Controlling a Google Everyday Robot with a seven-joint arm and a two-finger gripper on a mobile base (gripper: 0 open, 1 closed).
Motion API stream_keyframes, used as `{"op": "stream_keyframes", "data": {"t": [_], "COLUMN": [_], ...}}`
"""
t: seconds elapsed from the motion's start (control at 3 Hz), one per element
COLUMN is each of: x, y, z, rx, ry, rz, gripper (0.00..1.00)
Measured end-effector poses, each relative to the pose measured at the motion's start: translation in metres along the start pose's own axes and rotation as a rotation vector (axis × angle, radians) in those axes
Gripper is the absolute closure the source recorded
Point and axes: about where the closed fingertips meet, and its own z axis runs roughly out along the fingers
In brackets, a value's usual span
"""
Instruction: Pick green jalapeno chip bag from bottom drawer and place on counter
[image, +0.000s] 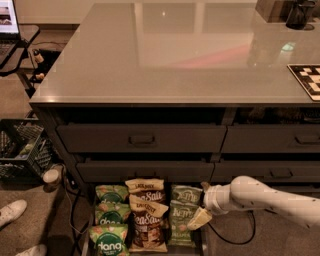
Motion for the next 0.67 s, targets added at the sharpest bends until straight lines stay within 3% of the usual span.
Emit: {"op": "stream_keyframes", "data": {"t": [0.67], "x": [0.038], "y": [0.0], "z": [0.066], "rx": [0.031], "ry": [-0.024], "rz": [-0.043], "gripper": [0.0]}}
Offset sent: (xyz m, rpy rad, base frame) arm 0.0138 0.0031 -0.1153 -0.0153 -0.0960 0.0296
